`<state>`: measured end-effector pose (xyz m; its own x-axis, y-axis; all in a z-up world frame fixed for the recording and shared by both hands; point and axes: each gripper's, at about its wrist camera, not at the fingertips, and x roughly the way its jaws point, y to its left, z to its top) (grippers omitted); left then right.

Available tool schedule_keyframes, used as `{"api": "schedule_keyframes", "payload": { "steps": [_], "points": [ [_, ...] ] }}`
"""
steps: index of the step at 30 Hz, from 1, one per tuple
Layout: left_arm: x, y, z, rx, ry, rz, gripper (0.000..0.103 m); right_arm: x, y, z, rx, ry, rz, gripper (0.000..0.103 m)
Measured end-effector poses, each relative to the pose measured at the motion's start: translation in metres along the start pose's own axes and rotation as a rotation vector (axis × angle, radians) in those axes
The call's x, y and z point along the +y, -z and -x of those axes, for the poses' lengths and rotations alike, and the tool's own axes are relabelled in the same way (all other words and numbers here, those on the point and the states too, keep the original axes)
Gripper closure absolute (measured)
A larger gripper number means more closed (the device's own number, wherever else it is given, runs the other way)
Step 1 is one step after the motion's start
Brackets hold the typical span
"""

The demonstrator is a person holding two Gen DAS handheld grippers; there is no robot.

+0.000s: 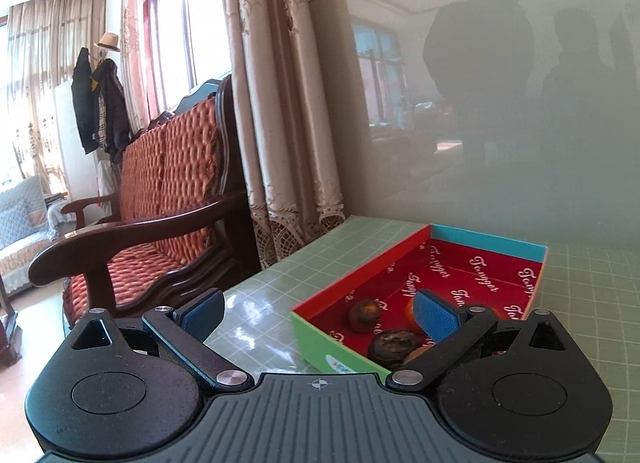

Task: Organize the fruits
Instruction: 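Move the left gripper to the remaining cut orange piece and close on it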

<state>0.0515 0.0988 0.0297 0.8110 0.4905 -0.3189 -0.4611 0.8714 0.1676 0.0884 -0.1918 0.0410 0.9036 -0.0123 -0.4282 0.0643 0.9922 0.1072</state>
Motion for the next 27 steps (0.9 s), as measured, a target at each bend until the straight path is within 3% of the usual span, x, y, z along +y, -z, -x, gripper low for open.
{"api": "schedule_keyframes", "payload": {
  "steps": [10,19,27],
  "points": [
    [-0.072,0.003,0.03,-0.056,0.173,-0.107,0.003,-0.067,0.01,0.027,-0.027,0.153,-0.048,0.015],
    [-0.147,0.008,0.045,0.012,0.394,-0.222,0.003,-0.12,0.017,0.04,-0.031,0.245,-0.077,0.013],
    [-0.186,0.008,0.061,-0.012,0.468,-0.274,0.003,-0.151,0.022,0.044,-0.023,0.302,-0.117,0.013]
  ]
}}
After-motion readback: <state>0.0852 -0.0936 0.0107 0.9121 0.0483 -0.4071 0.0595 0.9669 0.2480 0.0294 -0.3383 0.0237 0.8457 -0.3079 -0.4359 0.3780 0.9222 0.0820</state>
